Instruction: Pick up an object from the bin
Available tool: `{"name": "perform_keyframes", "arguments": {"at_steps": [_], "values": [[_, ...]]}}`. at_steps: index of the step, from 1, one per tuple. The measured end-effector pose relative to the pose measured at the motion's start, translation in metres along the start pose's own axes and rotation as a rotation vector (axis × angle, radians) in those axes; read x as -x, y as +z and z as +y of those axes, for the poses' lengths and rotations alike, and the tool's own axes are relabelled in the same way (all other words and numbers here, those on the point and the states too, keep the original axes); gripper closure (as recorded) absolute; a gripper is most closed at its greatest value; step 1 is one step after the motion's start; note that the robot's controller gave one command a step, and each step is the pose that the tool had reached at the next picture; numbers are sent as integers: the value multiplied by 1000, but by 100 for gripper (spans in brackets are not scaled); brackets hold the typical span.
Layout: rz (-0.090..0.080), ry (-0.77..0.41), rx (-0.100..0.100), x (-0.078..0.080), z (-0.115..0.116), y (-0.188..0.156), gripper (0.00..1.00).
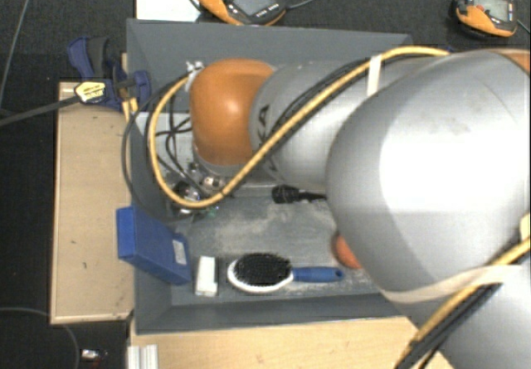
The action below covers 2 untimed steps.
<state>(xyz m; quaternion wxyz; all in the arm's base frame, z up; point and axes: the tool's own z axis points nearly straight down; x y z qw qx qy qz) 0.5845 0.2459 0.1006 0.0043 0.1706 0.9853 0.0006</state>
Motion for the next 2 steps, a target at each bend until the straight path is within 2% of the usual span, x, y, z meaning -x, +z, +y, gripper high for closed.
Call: {"name": "perform_keyframes", "arguments": {"at_steps": [1, 2], "values": [[-14, -140, 3, -3, -1, 25, 0], [-13, 145, 14, 1, 7, 22, 100]]}}
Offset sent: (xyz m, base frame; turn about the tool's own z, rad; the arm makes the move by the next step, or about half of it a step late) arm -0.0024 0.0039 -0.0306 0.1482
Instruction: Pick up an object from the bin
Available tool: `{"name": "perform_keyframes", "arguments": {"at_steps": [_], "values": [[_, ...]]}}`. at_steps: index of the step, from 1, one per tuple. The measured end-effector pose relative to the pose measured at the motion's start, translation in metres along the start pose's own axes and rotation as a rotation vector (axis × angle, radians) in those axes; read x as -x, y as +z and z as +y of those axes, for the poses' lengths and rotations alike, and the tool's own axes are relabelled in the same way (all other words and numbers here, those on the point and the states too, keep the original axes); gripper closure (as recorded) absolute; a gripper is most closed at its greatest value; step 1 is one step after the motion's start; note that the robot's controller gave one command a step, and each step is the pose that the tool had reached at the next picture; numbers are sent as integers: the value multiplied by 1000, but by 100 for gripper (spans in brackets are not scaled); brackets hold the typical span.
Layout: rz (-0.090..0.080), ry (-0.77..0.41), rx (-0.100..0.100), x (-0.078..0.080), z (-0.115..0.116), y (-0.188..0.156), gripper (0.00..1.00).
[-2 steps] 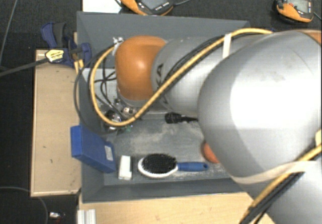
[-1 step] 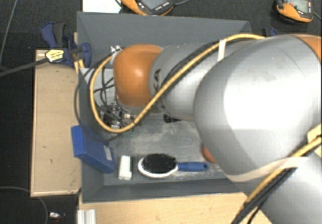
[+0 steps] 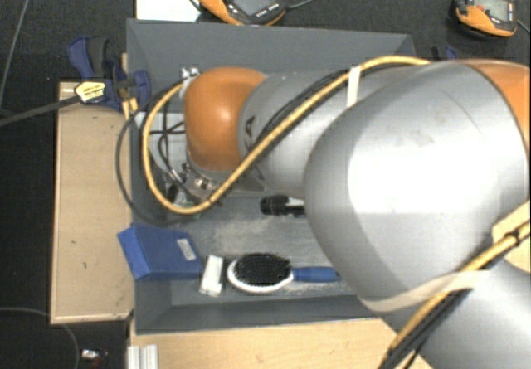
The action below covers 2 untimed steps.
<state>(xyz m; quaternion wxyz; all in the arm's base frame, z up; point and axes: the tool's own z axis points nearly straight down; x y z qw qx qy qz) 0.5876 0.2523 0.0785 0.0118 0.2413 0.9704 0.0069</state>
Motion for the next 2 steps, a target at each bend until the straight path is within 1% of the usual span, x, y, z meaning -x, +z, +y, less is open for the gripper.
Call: {"name": "perform_keyframes", "arguments": {"at_steps": [1, 2], "values": [[0, 0, 0, 0, 0, 0, 100], [4, 1, -2, -1, -1, -10, 100]]}}
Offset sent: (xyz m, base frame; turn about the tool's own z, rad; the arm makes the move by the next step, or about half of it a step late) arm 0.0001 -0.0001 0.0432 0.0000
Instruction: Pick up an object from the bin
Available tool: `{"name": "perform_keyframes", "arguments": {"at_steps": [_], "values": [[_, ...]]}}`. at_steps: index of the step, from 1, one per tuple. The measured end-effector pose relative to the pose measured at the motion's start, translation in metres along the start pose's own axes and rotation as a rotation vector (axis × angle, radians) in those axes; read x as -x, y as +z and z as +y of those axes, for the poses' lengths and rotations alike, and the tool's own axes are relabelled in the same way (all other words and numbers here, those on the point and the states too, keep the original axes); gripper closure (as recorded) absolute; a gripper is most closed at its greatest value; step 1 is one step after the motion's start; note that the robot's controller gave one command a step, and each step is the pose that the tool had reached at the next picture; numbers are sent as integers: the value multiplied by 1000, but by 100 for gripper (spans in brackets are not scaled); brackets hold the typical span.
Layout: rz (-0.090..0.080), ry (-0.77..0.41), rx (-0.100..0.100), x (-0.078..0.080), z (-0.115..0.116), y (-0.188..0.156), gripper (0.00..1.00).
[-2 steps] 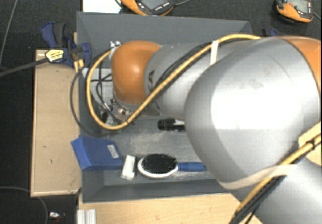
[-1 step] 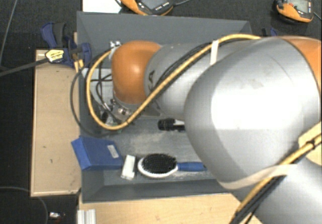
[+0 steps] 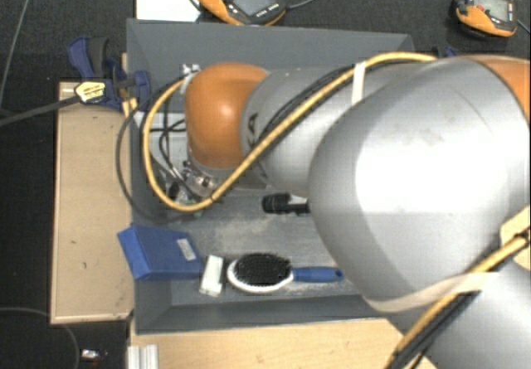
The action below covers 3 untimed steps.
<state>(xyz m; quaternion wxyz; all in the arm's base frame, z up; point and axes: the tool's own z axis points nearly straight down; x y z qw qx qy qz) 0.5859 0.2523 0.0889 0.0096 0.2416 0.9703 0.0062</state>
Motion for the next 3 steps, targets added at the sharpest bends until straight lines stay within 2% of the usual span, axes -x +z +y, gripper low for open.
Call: {"name": "perform_keyframes", "arguments": {"at_steps": [1, 3], "values": [[-1, 0, -1, 1, 0, -20, 100], [0, -2, -2, 2, 0, -83, 100]]}}
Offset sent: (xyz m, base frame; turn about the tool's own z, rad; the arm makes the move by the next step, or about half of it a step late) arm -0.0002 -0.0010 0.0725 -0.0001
